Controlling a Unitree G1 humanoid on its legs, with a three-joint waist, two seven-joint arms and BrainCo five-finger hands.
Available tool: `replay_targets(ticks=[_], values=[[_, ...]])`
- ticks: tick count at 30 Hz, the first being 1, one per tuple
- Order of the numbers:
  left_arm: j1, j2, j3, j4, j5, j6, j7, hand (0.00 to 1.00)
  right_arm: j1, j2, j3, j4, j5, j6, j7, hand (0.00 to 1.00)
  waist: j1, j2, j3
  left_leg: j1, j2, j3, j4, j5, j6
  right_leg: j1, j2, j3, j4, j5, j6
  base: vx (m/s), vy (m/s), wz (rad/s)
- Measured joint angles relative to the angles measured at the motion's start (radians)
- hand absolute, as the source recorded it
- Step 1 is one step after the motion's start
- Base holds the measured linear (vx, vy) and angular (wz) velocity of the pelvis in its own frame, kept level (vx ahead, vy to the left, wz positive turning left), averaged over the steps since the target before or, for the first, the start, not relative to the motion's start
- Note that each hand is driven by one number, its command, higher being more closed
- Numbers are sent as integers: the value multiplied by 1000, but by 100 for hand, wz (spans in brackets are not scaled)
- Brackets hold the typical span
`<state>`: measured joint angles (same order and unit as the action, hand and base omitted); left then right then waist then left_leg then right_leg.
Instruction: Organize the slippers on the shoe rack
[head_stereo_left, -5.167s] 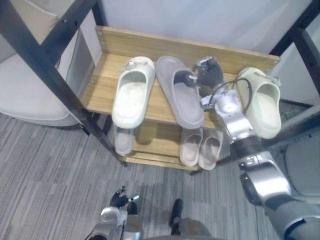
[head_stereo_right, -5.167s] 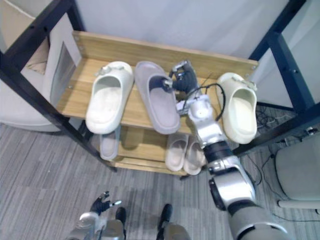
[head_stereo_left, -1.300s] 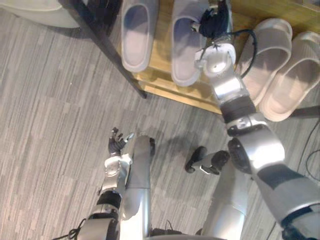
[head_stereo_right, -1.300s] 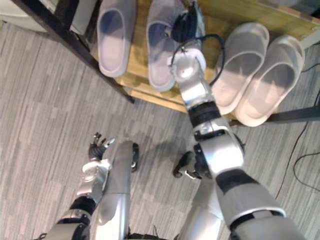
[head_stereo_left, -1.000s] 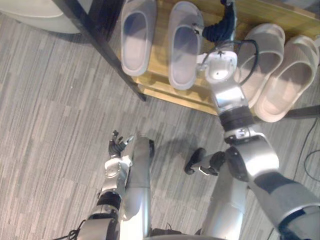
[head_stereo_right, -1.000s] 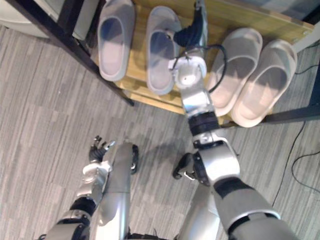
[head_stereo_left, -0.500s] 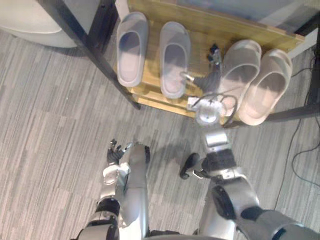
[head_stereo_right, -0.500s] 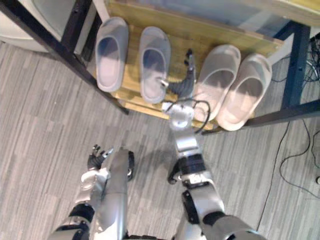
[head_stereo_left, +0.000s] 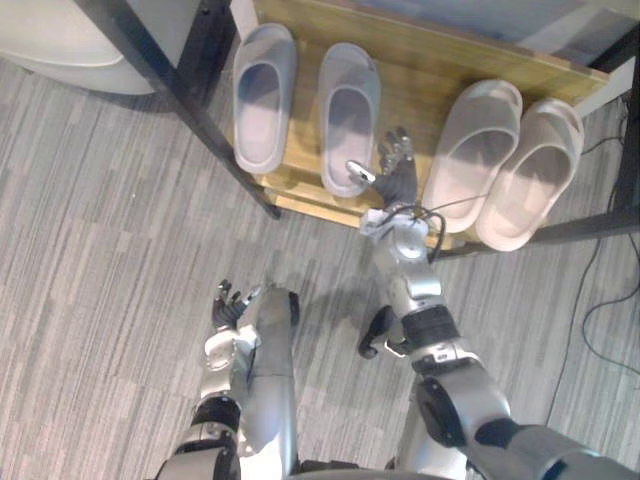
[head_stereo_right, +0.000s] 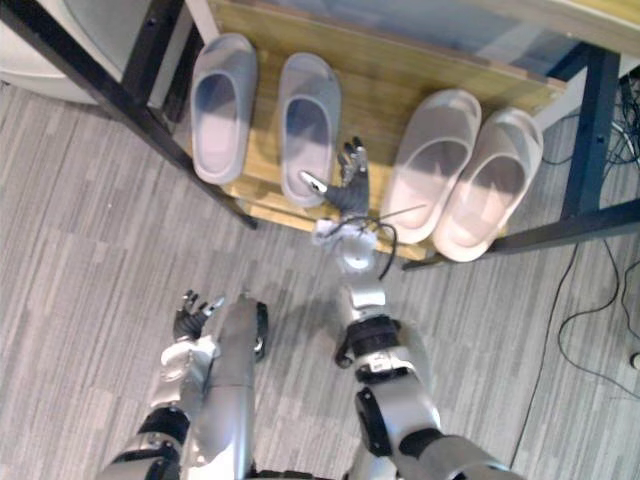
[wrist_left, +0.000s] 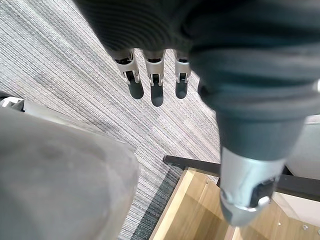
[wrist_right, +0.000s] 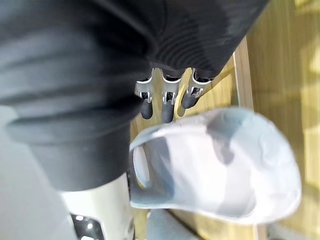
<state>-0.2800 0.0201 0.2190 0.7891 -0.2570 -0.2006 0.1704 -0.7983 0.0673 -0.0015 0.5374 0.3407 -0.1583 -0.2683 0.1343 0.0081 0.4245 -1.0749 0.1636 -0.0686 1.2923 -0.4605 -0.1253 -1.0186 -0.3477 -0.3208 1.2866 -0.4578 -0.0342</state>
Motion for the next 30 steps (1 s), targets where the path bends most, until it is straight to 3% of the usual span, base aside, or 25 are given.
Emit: replay_targets(ticks=[11, 18, 23, 30], values=[[-8, -4, -1, -4, 0, -11, 1, 0, -112, -32, 15, 110, 114, -18, 24, 0, 20, 15, 8, -24, -19, -23, 6, 1, -3, 0, -20, -23, 13, -13, 14, 7, 3, 7], [-11, -4, 0, 4, 0, -10, 2, 0, -165, -43, 27, 158, 140, -7, 6, 0, 33, 19, 10, -28, -19, -35, 6, 6, -13, -1, -23, -35, 26, -25, -6, -7, -11, 2], [-17, -5, -3, 11, -1, -8, 3, 0, -240, -69, 51, 161, 164, -9, 8, 0, 37, 41, 21, -36, -19, -48, 6, 12, -24, -2, -22, -47, 31, -30, -14, -16, -27, 4], [-23, -9, -14, 28, -1, -4, 5, 0, -290, -61, 105, 235, 170, 17, 16, 0, 66, 50, 20, -31, -18, -51, 2, 14, -29, -1, -20, -48, 36, -36, -21, -1, -10, 1]])
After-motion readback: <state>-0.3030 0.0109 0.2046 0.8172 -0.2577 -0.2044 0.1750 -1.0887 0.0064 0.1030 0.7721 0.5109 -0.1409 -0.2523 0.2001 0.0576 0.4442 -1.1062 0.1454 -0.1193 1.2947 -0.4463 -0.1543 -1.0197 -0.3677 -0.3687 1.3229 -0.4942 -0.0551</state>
